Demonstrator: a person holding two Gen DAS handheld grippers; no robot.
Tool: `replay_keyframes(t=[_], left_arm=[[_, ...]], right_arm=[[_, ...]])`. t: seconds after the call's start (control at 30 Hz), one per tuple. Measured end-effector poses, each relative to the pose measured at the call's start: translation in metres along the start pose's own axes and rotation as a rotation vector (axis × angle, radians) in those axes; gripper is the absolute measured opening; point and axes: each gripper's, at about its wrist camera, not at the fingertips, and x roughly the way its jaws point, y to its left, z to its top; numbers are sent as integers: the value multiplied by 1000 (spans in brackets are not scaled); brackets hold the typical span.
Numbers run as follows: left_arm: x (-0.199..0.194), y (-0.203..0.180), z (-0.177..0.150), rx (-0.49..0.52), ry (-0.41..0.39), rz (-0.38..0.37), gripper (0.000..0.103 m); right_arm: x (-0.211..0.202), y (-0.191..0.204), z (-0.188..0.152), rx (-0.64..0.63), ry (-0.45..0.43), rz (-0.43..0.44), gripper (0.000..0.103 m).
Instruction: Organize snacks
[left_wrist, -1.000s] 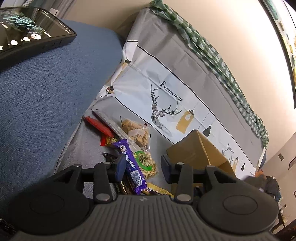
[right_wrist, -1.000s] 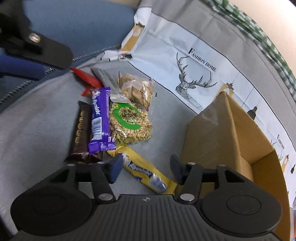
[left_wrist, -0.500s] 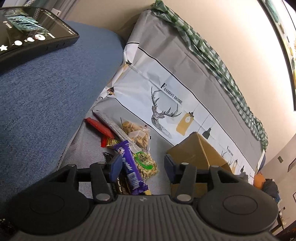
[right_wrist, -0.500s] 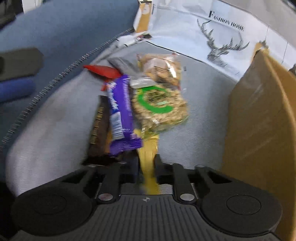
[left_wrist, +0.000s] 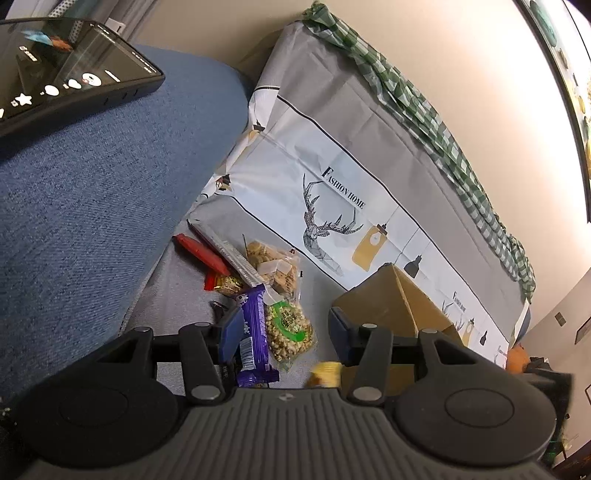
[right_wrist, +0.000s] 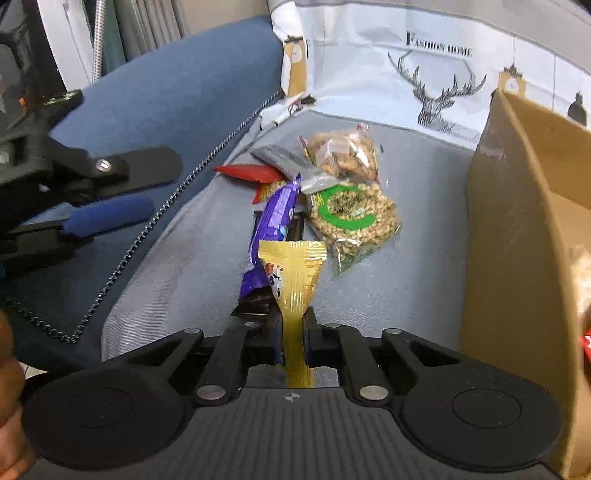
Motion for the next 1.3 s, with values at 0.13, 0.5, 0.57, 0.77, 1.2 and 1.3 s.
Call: replay_keyframes(t=[0.13, 0.5, 0.57, 0.77, 1.2, 1.3], left_arm=[[-4, 0, 0, -4, -7, -1, 57], [-4, -6, 0, 13, 4, 20, 61], [-3, -7, -1, 17, 4, 27, 62], [4, -10, -2, 40, 20, 48, 63], [27, -11, -4, 73, 93, 110, 67], [35, -11, -6, 76, 130, 125, 67]], right_arm=[[-22, 0, 0, -7, -20, 3, 12], [-41, -12, -47, 21, -44, 12, 29], [-34, -13, -50, 36, -48, 11, 38], [-18, -15, -44, 74, -108, -12, 64], [19, -20, -38, 90, -30, -78, 13], [13, -21, -42, 79, -32, -59, 3]])
